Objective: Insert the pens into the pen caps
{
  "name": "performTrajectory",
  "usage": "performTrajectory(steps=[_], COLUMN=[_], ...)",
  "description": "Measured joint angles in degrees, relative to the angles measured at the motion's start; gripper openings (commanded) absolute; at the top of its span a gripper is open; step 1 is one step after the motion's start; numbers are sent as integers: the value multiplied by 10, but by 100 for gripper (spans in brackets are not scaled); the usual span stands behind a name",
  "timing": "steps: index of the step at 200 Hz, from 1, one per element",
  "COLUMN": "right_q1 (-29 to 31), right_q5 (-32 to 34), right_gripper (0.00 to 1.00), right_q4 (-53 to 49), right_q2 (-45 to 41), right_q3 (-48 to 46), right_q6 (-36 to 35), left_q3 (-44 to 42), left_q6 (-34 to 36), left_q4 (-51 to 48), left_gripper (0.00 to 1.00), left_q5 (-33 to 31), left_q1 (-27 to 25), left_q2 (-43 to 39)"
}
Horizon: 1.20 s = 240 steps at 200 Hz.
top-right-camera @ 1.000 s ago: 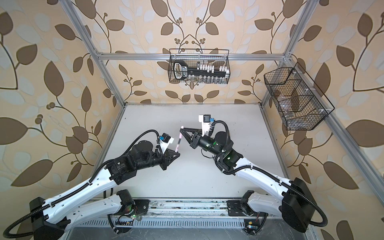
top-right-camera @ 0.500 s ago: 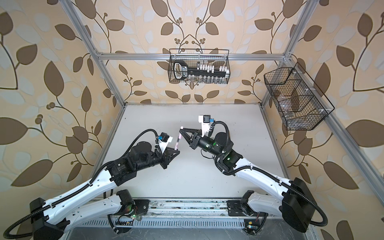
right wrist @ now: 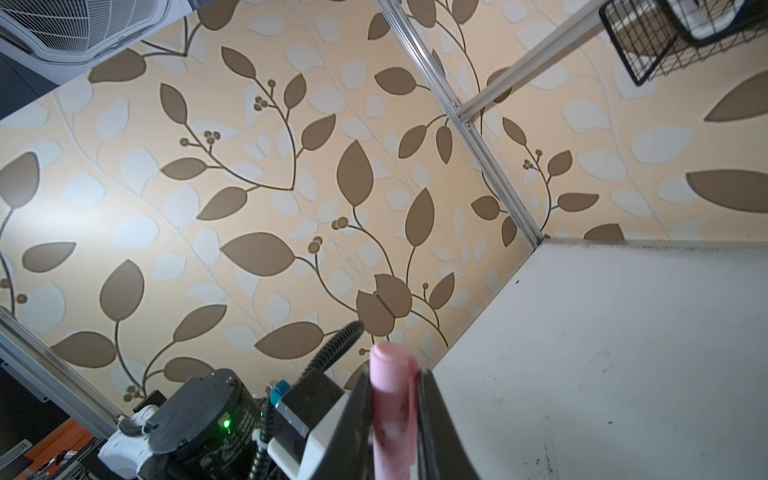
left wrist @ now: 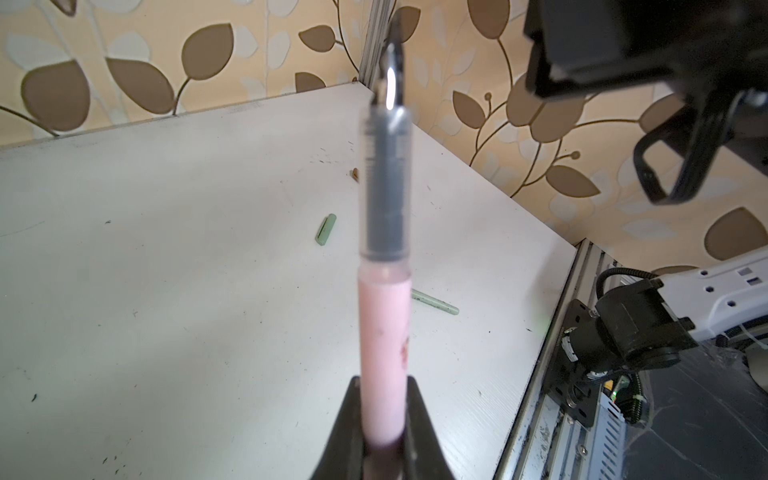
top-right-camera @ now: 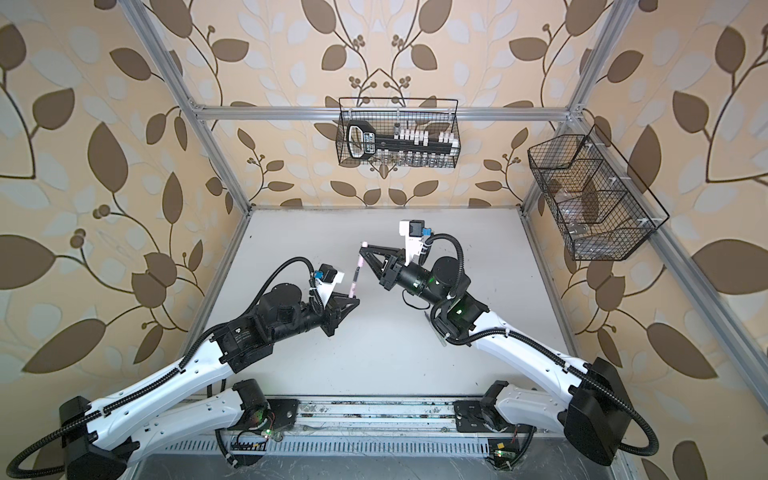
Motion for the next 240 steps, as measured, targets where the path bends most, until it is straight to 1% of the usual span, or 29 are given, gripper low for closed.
performTrajectory(steps=[40, 117, 173, 188, 209, 240], right_q1=[-15, -4, -3, -3, -3, -7], right_q5=[-2, -5, -5, -7, -7, -7], right_gripper=[17, 17, 17, 17, 17, 17], right_q4=[0, 0, 0, 0, -7, -19], right_q2=[7, 44, 45, 43, 35, 10], right_q3=[16, 16, 15, 13, 8, 6], right_q6=[-1, -1, -1, -1, -2, -10], left_q3=[0, 0, 0, 0, 0, 0], left_q6=[9, 12, 11, 9, 7, -6], left_q4=[-1, -1, -1, -1, 2, 8], left_gripper=[11, 12, 11, 10, 5, 4], left_q5=[0, 3, 13, 17, 29, 52], left_q1=[0, 0, 0, 0, 0, 1], left_q2=[-4, -3, -3, -3, -3, -3])
